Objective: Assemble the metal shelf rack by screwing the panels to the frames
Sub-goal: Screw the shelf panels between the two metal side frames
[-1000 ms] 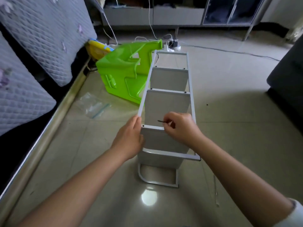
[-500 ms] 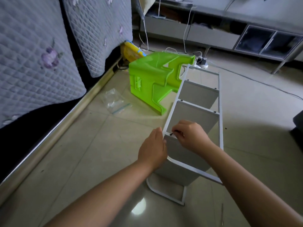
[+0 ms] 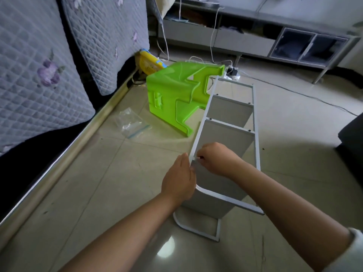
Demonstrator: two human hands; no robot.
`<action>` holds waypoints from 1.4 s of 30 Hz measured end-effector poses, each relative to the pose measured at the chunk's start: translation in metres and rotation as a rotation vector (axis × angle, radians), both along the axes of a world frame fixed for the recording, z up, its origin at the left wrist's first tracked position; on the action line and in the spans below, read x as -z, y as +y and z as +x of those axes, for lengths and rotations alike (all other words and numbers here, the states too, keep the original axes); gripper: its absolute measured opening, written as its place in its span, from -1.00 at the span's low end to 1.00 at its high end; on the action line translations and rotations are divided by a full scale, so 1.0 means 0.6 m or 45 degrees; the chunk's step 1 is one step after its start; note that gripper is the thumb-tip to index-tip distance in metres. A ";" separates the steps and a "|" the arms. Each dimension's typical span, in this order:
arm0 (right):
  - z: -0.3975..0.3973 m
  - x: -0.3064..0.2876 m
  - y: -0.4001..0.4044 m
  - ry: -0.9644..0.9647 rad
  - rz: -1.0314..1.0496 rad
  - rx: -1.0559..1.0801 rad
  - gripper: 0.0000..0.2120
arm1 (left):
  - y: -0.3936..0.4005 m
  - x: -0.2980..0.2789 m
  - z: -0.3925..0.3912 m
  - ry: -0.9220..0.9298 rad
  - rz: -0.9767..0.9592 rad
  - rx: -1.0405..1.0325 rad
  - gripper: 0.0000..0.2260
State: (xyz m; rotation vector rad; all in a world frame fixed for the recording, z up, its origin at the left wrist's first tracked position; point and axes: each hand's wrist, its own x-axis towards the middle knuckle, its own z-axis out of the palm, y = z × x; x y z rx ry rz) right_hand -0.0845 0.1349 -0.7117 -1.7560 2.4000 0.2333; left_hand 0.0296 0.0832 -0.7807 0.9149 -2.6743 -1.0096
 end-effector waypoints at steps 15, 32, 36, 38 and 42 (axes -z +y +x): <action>-0.046 0.377 0.450 -0.607 0.144 1.326 -0.73 | 0.003 -0.044 -0.048 -0.382 -0.794 0.760 -0.28; 0.022 0.405 0.459 -0.495 -0.332 1.706 -0.79 | 0.034 -0.044 -0.034 -0.558 -0.806 0.605 -0.44; 0.001 0.334 0.432 -0.496 -0.728 1.654 -0.79 | 0.042 -0.051 -0.031 -0.595 -0.861 0.553 -0.51; -0.006 0.287 0.413 -0.463 -0.907 1.577 -0.83 | 0.046 -0.057 -0.033 -0.605 -0.924 0.533 -0.52; -0.016 0.165 0.365 -0.461 -1.204 1.444 -0.82 | 0.062 -0.067 -0.041 -0.661 -1.011 0.496 -0.49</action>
